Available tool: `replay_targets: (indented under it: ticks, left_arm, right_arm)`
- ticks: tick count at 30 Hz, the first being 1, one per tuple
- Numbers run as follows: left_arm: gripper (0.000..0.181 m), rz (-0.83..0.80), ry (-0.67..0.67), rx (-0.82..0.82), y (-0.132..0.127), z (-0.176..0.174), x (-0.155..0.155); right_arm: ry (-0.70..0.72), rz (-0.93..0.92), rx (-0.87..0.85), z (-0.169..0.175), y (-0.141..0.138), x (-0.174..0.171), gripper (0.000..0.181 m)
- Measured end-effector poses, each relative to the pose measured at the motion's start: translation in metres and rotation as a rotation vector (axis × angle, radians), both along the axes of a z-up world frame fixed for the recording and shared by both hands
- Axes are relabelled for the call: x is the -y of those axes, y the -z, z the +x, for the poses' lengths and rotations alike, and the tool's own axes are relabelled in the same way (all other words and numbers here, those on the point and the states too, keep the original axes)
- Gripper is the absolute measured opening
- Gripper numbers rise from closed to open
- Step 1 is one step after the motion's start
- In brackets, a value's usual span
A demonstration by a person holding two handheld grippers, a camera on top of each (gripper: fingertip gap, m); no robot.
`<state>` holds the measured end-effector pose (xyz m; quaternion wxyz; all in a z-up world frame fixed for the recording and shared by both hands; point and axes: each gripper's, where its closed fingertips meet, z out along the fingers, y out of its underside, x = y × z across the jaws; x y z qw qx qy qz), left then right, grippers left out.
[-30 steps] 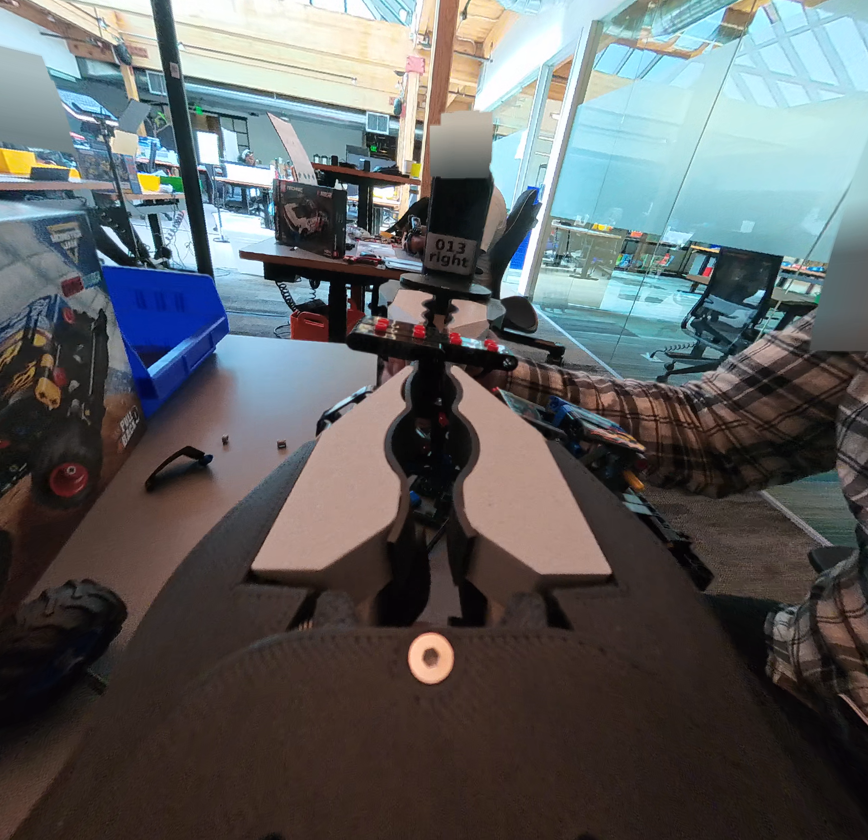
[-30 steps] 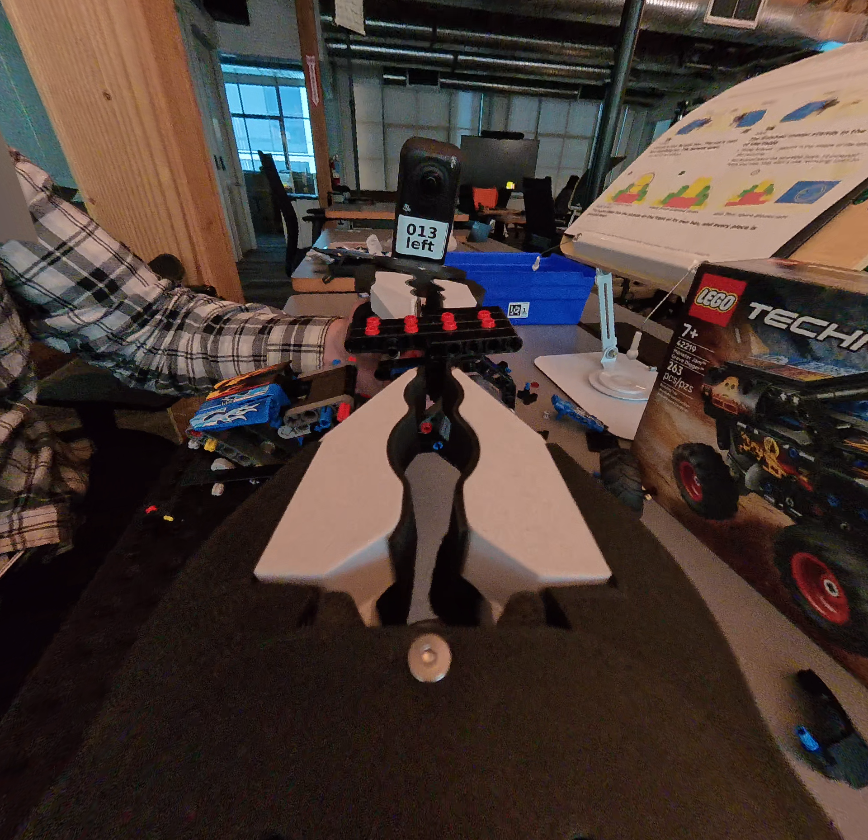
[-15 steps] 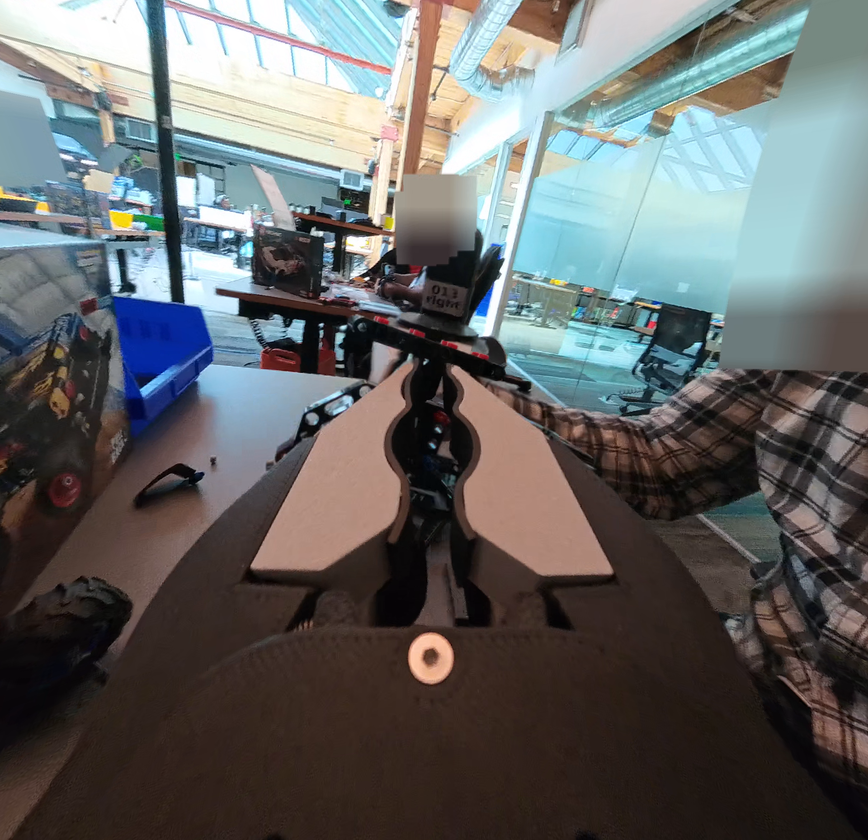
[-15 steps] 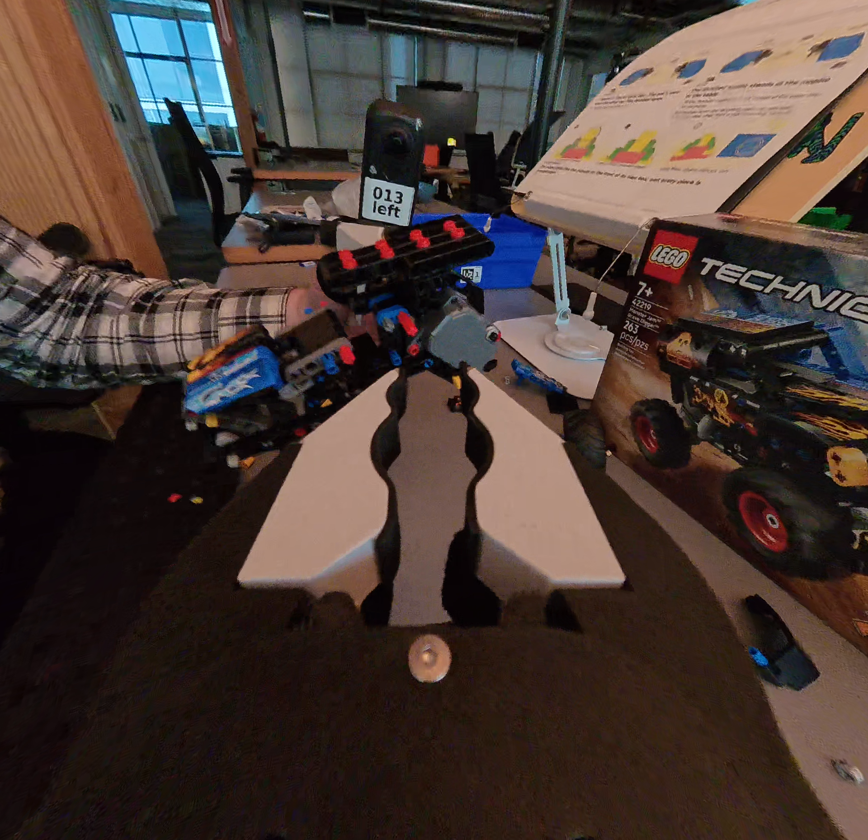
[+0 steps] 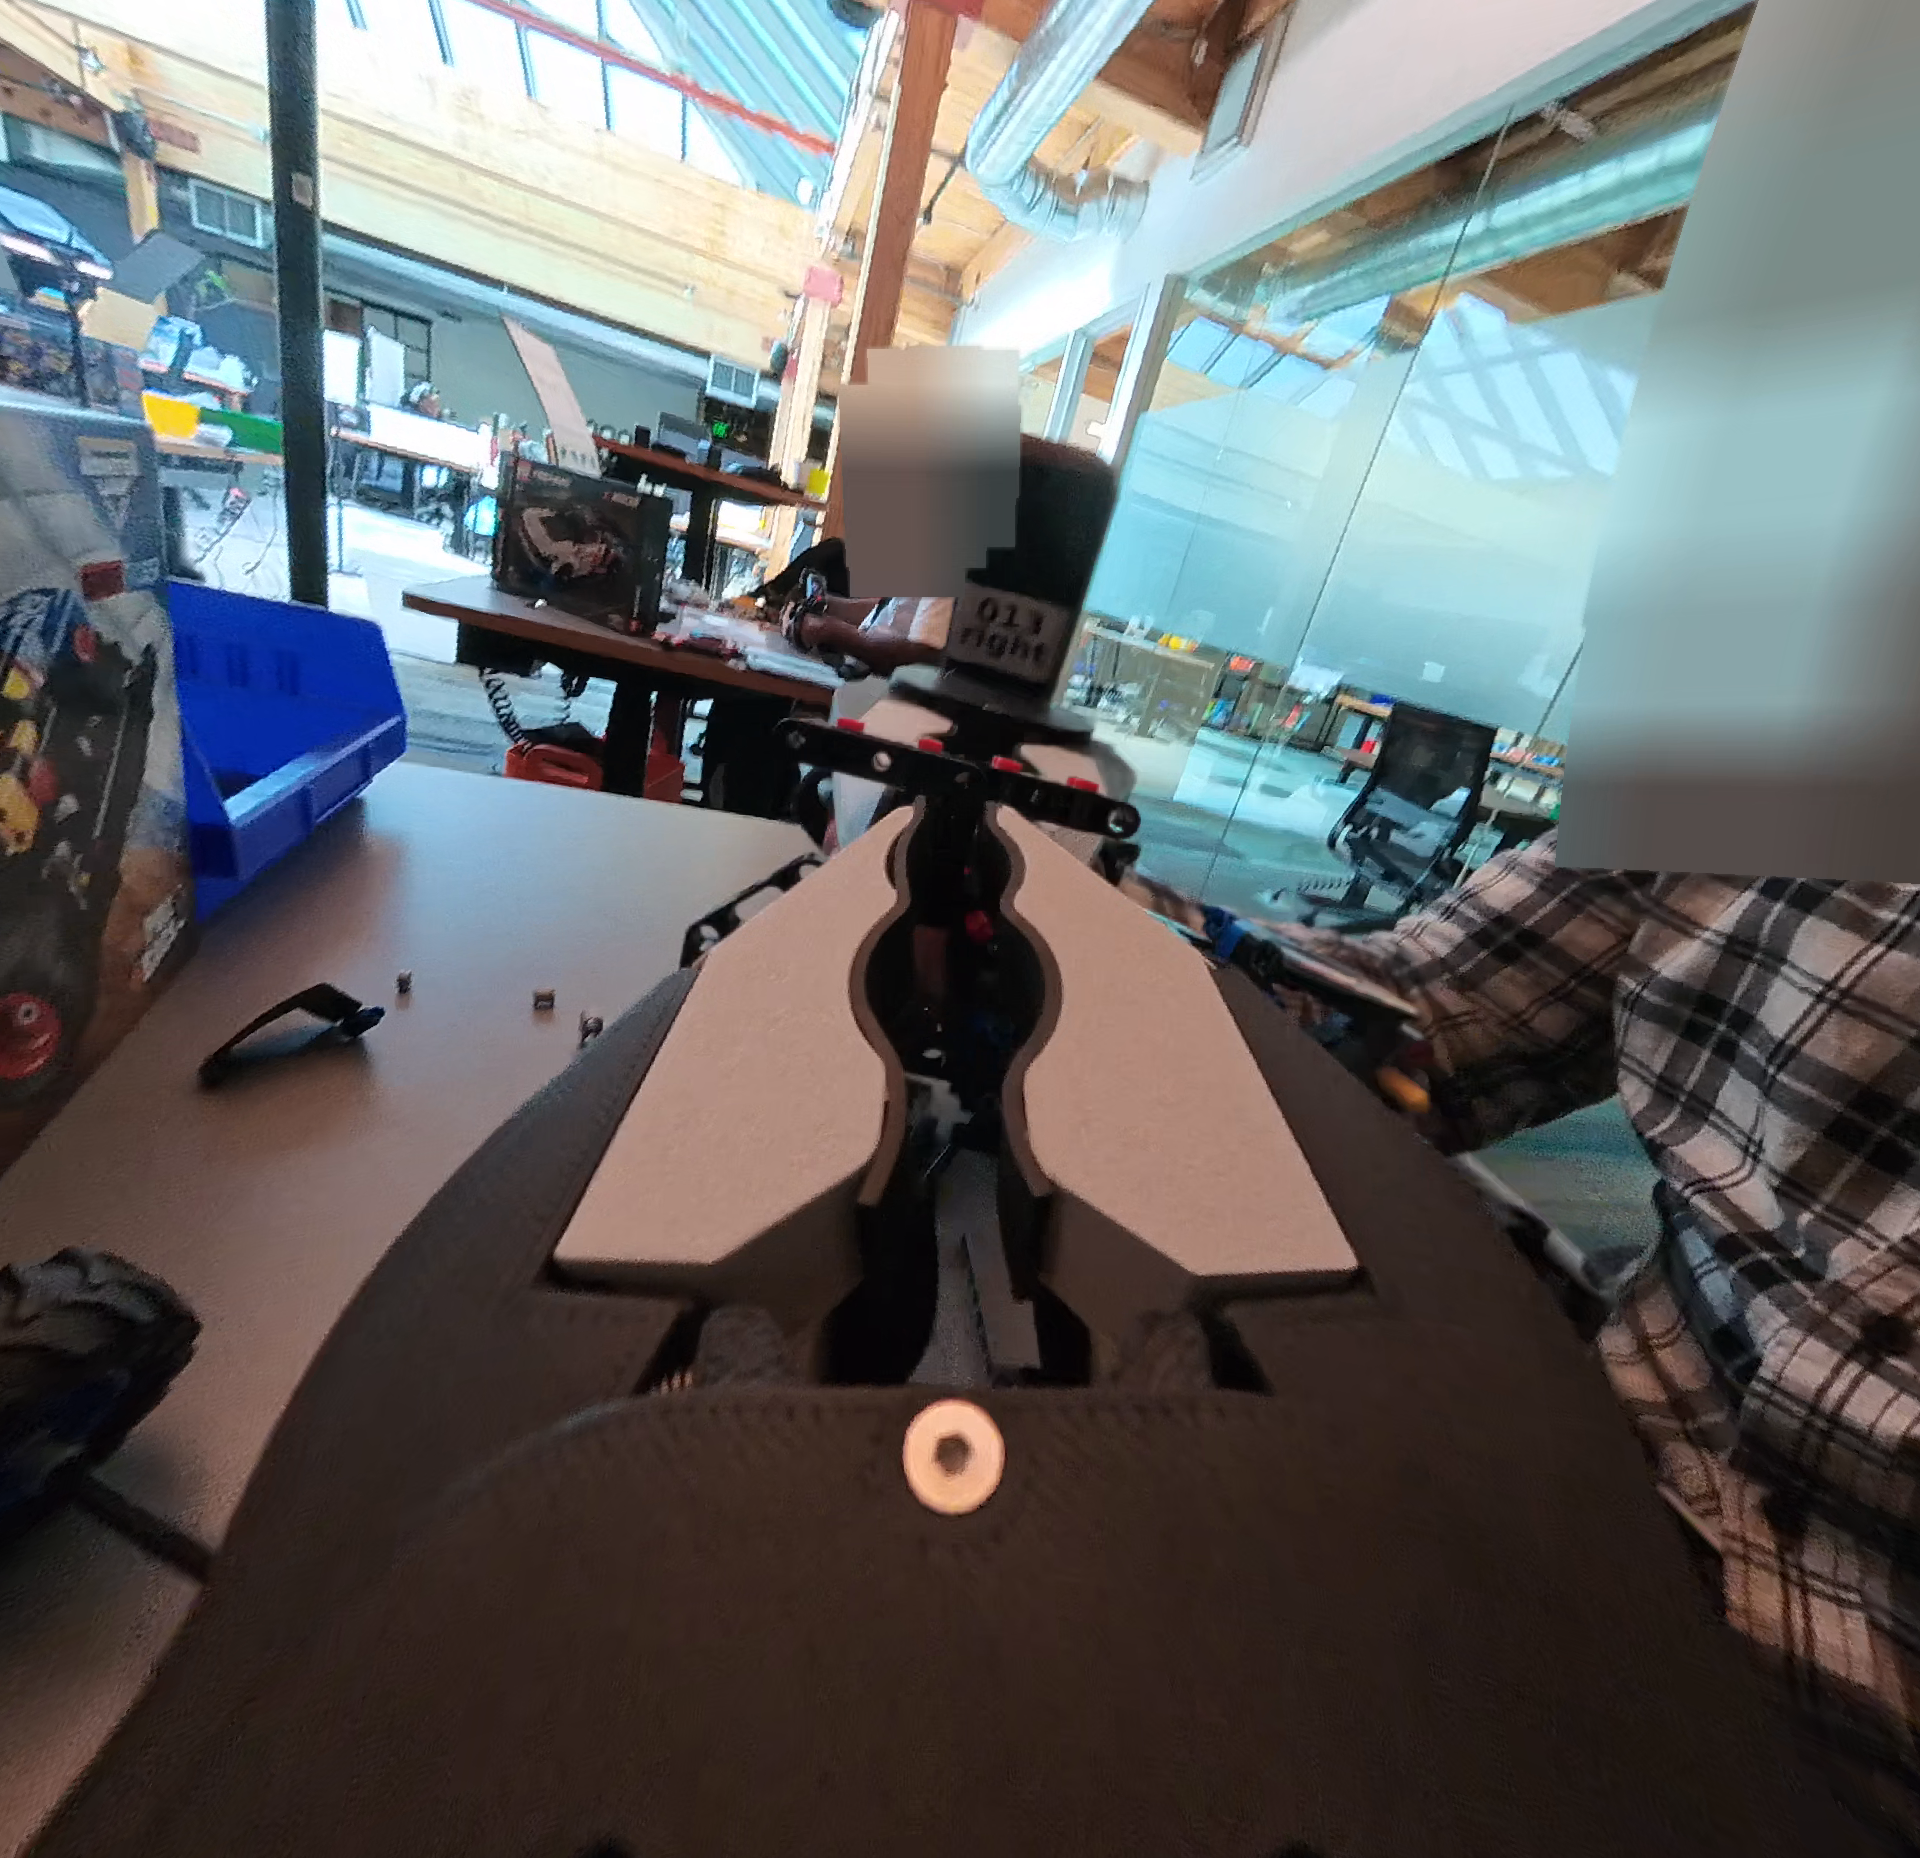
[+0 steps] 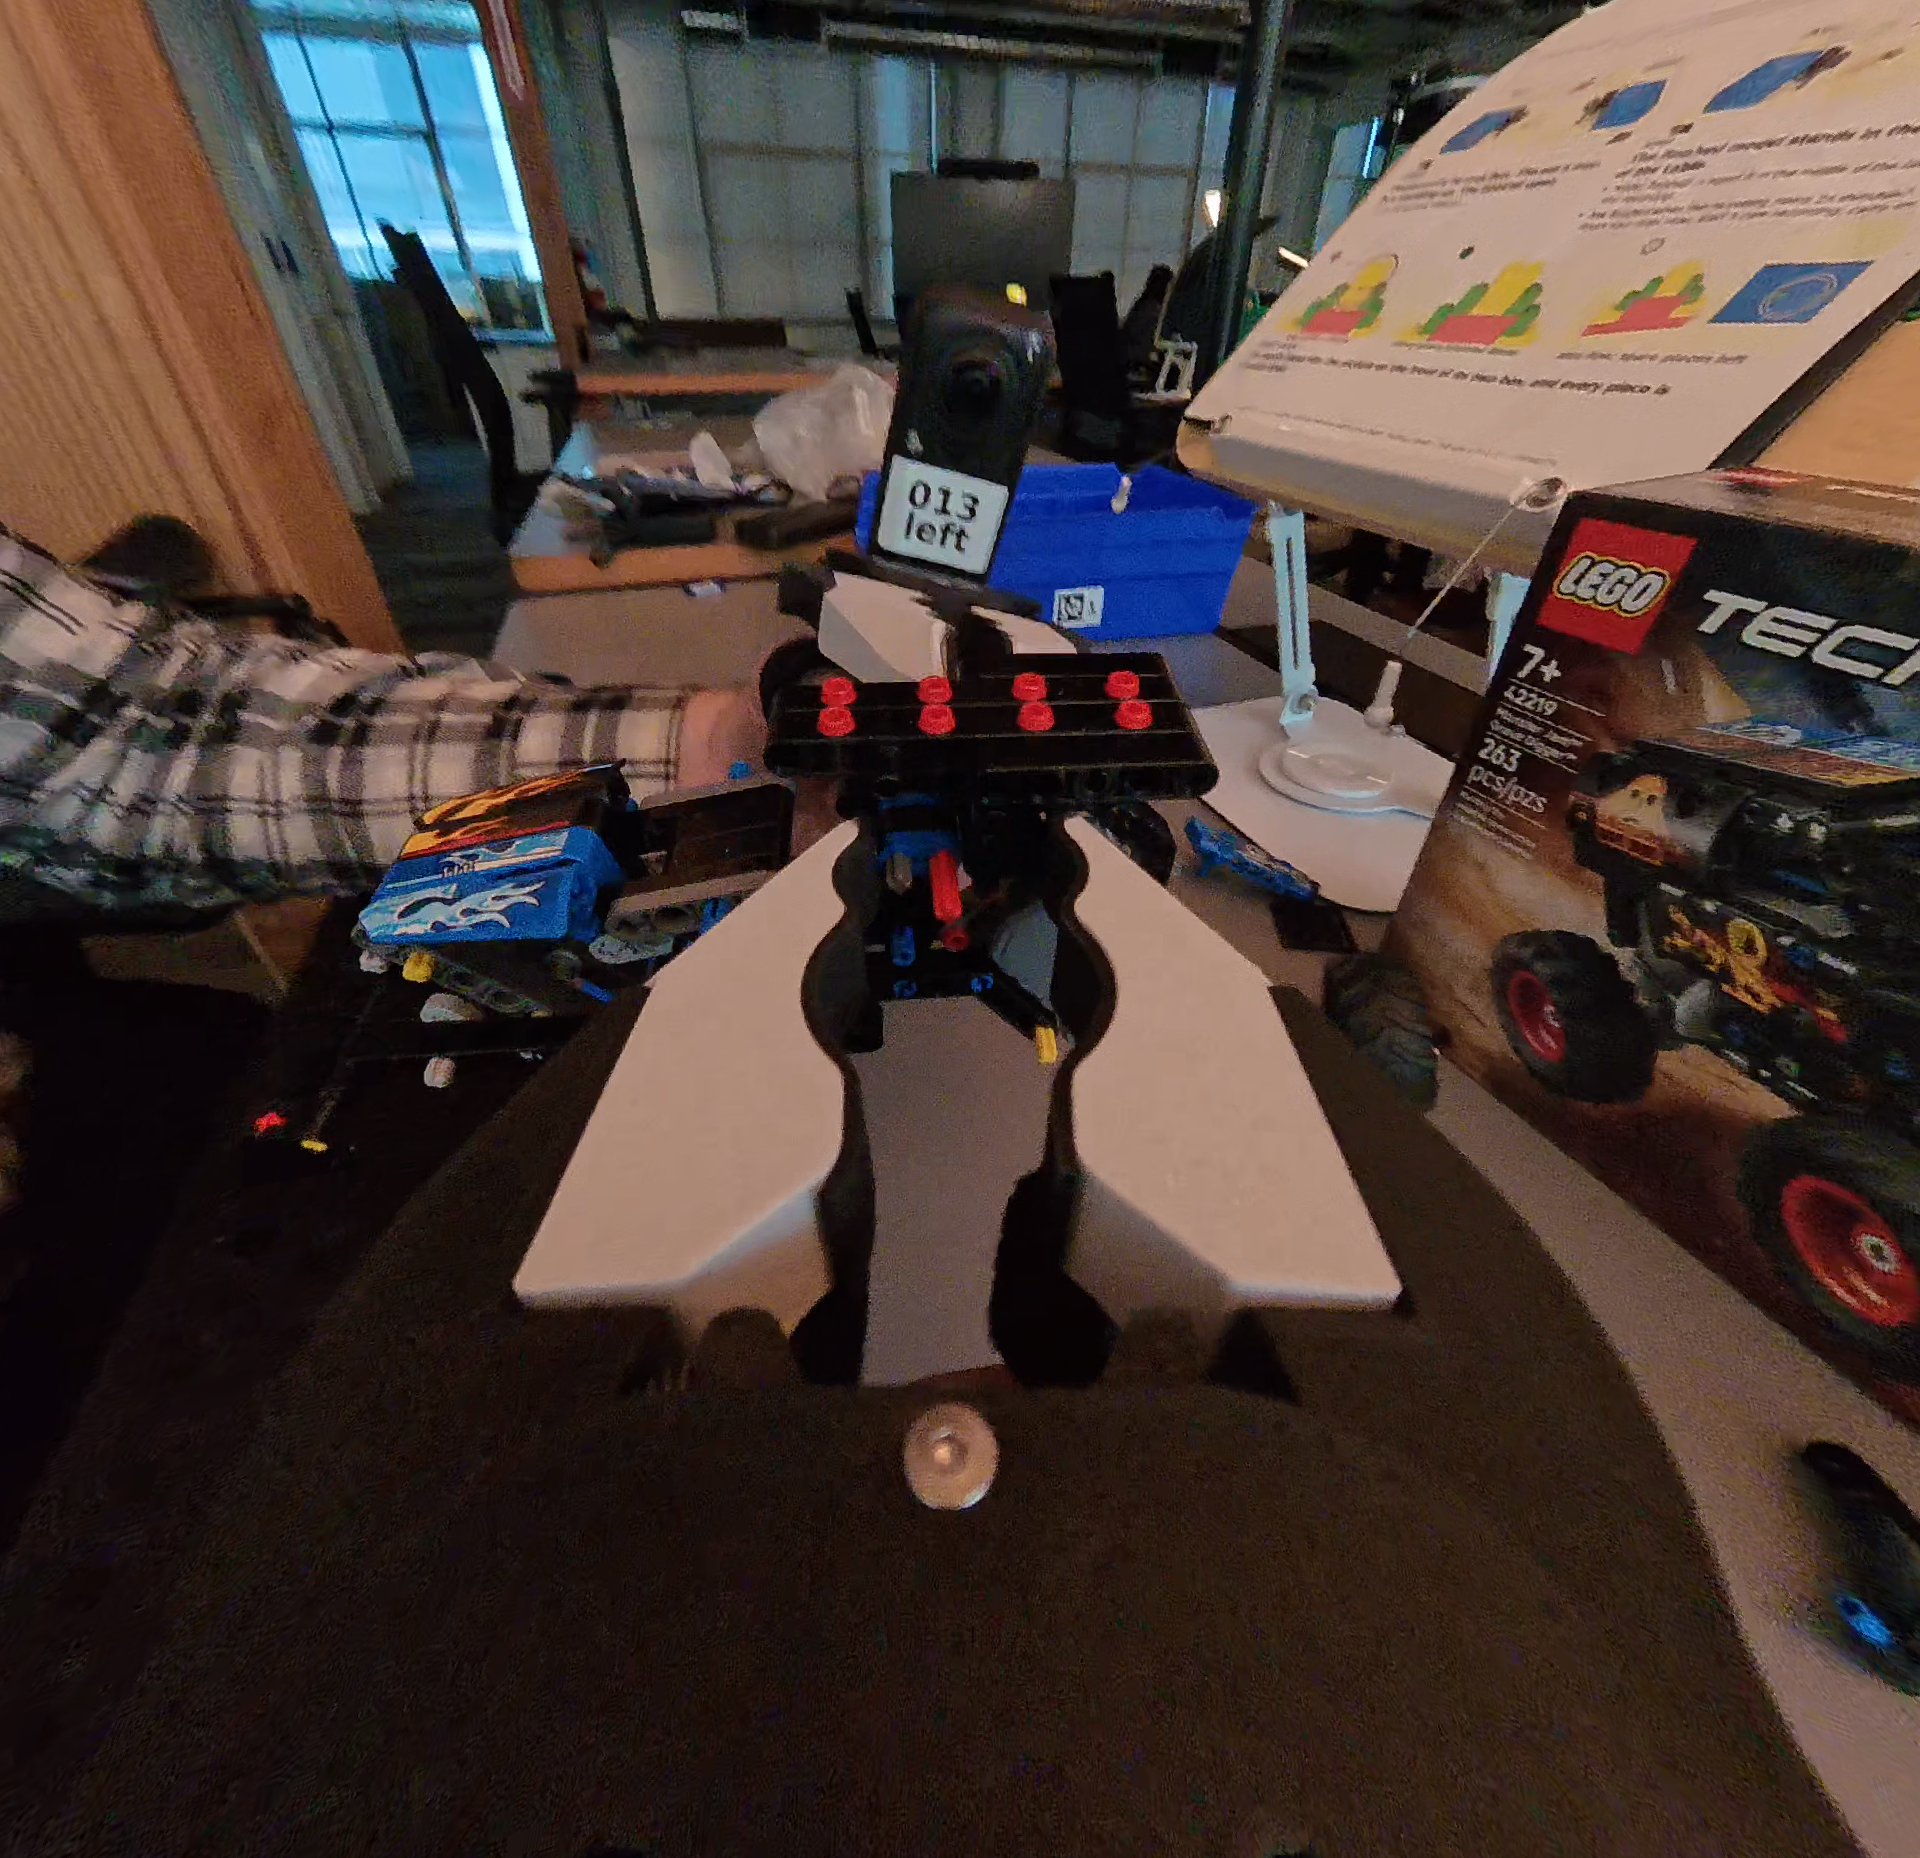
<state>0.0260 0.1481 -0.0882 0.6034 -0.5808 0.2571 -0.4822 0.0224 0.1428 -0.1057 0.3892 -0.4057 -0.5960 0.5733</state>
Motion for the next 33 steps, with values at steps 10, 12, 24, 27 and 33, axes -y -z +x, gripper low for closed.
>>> replay_targets:
  ticks: [10,12,24,27,33]
  left_arm:
    - [0.067,-0.063,-0.186,-0.372,0.03,-0.014,-0.011]
    - [0.068,-0.083,-0.211,-0.467,0.042,-0.005,-0.016]
    - [0.038,-0.037,-0.279,-0.508,0.044,-0.006,-0.021]
    - [0.038,0.022,-0.314,-0.541,0.039,-0.005,-0.021]
    - [0.038,0.156,-0.439,-0.664,0.031,-0.003,-0.025]
  right_arm:
    - [0.299,0.484,0.155,-0.017,0.033,-0.021,0.03]
    - [0.335,0.524,0.15,-0.019,0.031,-0.021,0.029]
    - [0.216,0.129,0.117,-0.007,0.02,-0.028,0.018]
    - [0.147,-0.034,0.074,-0.005,0.009,-0.023,0.019]
    - [0.074,-0.363,0.014,0.0,-0.008,-0.027,0.01]
